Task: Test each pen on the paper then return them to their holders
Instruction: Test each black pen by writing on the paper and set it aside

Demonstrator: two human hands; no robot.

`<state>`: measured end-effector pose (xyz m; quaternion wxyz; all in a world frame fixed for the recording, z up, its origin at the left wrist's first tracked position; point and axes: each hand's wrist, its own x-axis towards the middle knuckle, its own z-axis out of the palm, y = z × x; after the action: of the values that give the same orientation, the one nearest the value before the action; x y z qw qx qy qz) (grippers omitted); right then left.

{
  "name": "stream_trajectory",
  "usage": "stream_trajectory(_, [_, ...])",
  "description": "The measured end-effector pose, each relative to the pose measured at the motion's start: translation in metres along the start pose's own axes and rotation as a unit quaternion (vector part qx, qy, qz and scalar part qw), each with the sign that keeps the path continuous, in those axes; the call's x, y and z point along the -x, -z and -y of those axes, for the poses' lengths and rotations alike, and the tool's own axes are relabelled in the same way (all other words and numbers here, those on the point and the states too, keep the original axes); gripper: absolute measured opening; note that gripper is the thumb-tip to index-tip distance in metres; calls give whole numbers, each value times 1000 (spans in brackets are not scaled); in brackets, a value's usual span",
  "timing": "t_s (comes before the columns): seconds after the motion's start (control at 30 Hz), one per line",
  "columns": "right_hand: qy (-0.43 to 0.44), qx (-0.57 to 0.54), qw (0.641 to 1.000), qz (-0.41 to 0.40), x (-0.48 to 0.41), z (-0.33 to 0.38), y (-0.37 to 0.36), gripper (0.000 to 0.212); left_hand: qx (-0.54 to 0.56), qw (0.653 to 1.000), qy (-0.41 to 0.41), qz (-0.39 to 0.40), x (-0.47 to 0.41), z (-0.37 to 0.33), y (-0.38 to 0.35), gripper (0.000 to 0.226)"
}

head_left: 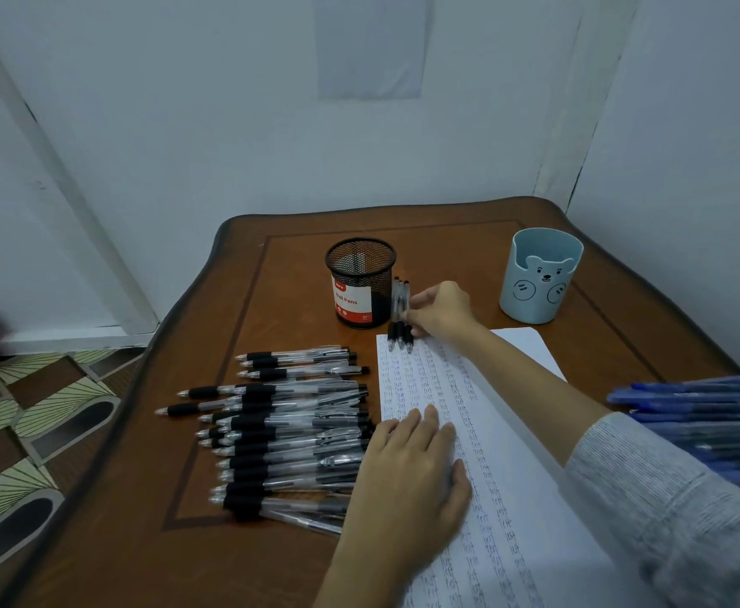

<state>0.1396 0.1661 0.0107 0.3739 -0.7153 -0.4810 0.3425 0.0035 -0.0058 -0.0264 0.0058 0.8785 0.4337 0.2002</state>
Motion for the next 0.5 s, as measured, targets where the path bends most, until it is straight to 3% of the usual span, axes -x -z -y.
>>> stream_trajectory(0.5, [40, -13, 999, 22, -15, 3, -19, 30, 1, 1000, -4, 4, 0, 0, 0, 36])
